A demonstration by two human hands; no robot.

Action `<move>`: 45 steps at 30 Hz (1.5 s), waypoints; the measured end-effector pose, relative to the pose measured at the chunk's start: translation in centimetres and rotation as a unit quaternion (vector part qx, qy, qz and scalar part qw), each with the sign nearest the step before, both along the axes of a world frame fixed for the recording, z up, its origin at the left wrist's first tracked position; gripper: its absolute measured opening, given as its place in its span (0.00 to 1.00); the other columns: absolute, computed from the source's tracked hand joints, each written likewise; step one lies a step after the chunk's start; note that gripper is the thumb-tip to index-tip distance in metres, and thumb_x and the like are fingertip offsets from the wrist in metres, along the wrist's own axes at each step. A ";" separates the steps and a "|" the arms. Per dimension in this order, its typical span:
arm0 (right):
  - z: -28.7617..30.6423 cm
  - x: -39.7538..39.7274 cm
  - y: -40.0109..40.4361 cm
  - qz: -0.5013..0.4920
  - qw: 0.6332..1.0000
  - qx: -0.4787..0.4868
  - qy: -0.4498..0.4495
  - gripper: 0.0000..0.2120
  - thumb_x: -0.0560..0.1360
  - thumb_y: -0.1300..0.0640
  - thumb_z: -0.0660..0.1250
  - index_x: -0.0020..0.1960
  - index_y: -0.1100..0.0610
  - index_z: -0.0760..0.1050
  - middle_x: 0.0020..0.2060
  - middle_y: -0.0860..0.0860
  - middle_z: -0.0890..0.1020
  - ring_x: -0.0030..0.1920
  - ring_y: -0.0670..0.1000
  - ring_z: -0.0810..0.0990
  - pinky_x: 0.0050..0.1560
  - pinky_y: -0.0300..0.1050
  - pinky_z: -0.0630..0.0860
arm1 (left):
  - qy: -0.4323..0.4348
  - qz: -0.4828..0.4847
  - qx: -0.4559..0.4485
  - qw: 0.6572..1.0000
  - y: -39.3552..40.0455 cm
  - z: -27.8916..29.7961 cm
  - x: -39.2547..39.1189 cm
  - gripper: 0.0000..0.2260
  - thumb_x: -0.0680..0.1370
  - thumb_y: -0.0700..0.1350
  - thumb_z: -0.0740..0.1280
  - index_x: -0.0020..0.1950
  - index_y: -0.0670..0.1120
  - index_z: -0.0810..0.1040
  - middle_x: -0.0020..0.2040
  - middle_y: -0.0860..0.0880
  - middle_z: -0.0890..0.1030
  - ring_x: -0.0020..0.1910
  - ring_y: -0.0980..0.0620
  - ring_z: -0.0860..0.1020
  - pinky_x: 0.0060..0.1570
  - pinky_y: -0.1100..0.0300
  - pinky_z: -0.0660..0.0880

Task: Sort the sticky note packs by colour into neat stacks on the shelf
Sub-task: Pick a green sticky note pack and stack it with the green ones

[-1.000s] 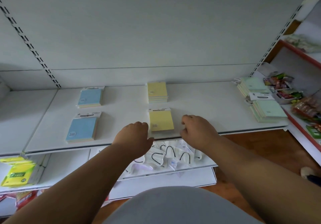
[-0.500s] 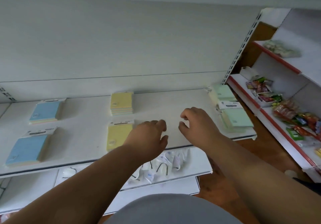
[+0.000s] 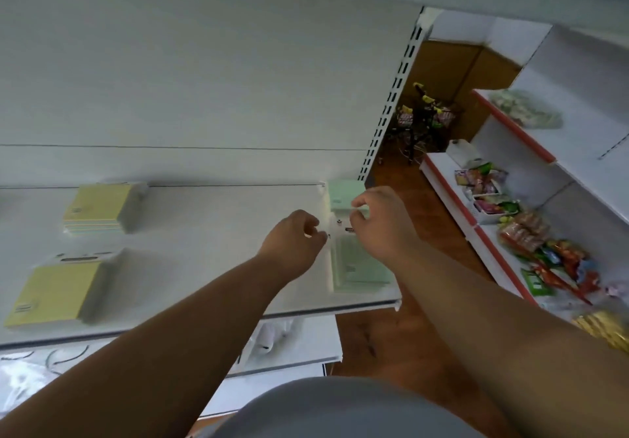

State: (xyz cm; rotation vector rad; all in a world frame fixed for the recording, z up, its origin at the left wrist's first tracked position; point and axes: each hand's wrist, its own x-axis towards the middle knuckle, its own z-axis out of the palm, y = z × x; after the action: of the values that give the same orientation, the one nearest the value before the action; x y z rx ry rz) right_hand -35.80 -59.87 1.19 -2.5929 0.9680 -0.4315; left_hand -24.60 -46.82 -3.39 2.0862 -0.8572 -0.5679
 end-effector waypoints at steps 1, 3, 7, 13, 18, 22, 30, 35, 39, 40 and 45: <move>-0.2 0.3 -1.0 -0.013 1.000 0.012 0.002 0.14 0.75 0.54 0.65 0.59 0.57 0.77 0.59 0.55 0.74 0.56 0.53 0.76 0.57 0.51 0.77 | 0.045 0.027 -0.004 0.999 -0.9 -0.1 0.0 0.17 0.75 0.53 0.67 0.61 0.51 0.74 0.50 0.56 0.78 0.48 0.55 0.76 0.47 0.60 0.71; -0.4 1.0 -2.8 -0.045 0.997 0.060 0.007 0.18 0.76 0.52 0.64 0.64 0.56 0.74 0.60 0.55 0.74 0.55 0.54 0.78 0.53 0.53 0.79 | 0.143 0.067 -0.015 0.987 -2.5 -0.2 0.3 0.21 0.75 0.53 0.67 0.67 0.49 0.72 0.56 0.52 0.78 0.52 0.52 0.77 0.54 0.55 0.73; -0.7 2.5 -4.8 -0.095 0.968 0.231 0.037 0.16 0.76 0.49 0.64 0.56 0.60 0.72 0.51 0.53 0.77 0.44 0.51 0.76 0.40 0.42 0.73 | 0.243 0.070 -0.003 0.968 -4.8 0.3 1.4 0.22 0.78 0.51 0.65 0.71 0.46 0.69 0.64 0.43 0.76 0.60 0.45 0.76 0.62 0.48 0.72; -1.0 3.7 -5.8 -0.063 0.967 0.239 0.063 0.10 0.74 0.53 0.67 0.38 0.55 0.69 0.38 0.54 0.78 0.41 0.56 0.81 0.39 0.48 0.78 | 0.251 0.042 -0.036 0.966 -6.9 1.2 0.5 0.13 0.79 0.50 0.63 0.57 0.43 0.77 0.50 0.46 0.78 0.47 0.48 0.76 0.54 0.52 0.74; -1.2 4.0 -5.7 -0.073 0.943 0.325 -0.013 0.17 0.69 0.54 0.74 0.54 0.59 0.75 0.45 0.57 0.82 0.41 0.56 0.83 0.37 0.48 0.81 | 0.273 0.119 -0.088 0.951 -6.8 1.3 1.1 0.17 0.80 0.50 0.62 0.63 0.40 0.75 0.48 0.48 0.76 0.41 0.52 0.76 0.44 0.58 0.76; -0.9 5.5 -3.2 -0.010 0.948 0.300 -0.106 0.19 0.67 0.54 0.76 0.52 0.53 0.71 0.45 0.50 0.81 0.43 0.50 0.82 0.43 0.48 0.81 | 0.302 0.225 -0.151 0.914 -4.6 1.8 3.2 0.18 0.75 0.52 0.70 0.60 0.43 0.78 0.54 0.46 0.81 0.54 0.44 0.79 0.57 0.49 0.75; -0.5 9.6 4.9 0.074 0.948 0.252 -0.178 0.13 0.67 0.55 0.69 0.51 0.50 0.78 0.43 0.44 0.82 0.42 0.42 0.81 0.37 0.35 0.76 | 0.084 0.194 -0.177 0.961 3.5 2.2 6.2 0.17 0.73 0.41 0.70 0.59 0.54 0.70 0.48 0.58 0.78 0.46 0.62 0.77 0.37 0.67 0.71; -4.0 9.8 10.0 0.023 0.894 0.382 -0.233 0.17 0.70 0.49 0.70 0.57 0.49 0.70 0.51 0.45 0.79 0.50 0.41 0.79 0.44 0.34 0.73 | 0.070 0.108 -0.127 0.984 7.8 -0.6 6.2 0.24 0.74 0.36 0.65 0.67 0.52 0.64 0.60 0.53 0.76 0.58 0.55 0.76 0.50 0.63 0.75; -5.6 9.6 12.7 0.017 0.871 0.414 -0.264 0.28 0.71 0.48 0.69 0.68 0.47 0.64 0.54 0.39 0.79 0.54 0.37 0.78 0.52 0.33 0.74 | 0.133 0.025 -0.211 0.968 9.1 -1.0 5.9 0.29 0.74 0.28 0.63 0.71 0.48 0.63 0.65 0.50 0.76 0.64 0.54 0.74 0.62 0.54 0.74; -5.9 9.5 12.9 0.020 0.869 0.407 -0.280 0.28 0.71 0.46 0.69 0.68 0.45 0.64 0.56 0.39 0.79 0.56 0.37 0.78 0.55 0.35 0.75 | 0.141 0.015 -0.232 0.962 9.2 -1.1 6.1 0.30 0.74 0.28 0.64 0.72 0.48 0.63 0.65 0.50 0.76 0.64 0.54 0.74 0.61 0.55 0.74; -6.6 9.0 13.7 0.027 0.873 0.387 -0.297 0.20 0.70 0.44 0.68 0.61 0.35 0.70 0.56 0.38 0.81 0.57 0.40 0.79 0.57 0.42 0.76 | 0.183 -0.029 -0.240 0.953 9.9 -1.9 6.7 0.32 0.71 0.25 0.59 0.72 0.48 0.64 0.64 0.51 0.77 0.63 0.55 0.75 0.57 0.63 0.74</move>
State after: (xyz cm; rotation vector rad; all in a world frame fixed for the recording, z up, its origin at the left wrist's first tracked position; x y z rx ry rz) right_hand -26.77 -46.12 -5.43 -1.6069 0.6508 -0.6176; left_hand -17.91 -36.92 -5.27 1.4610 -0.7499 -0.6746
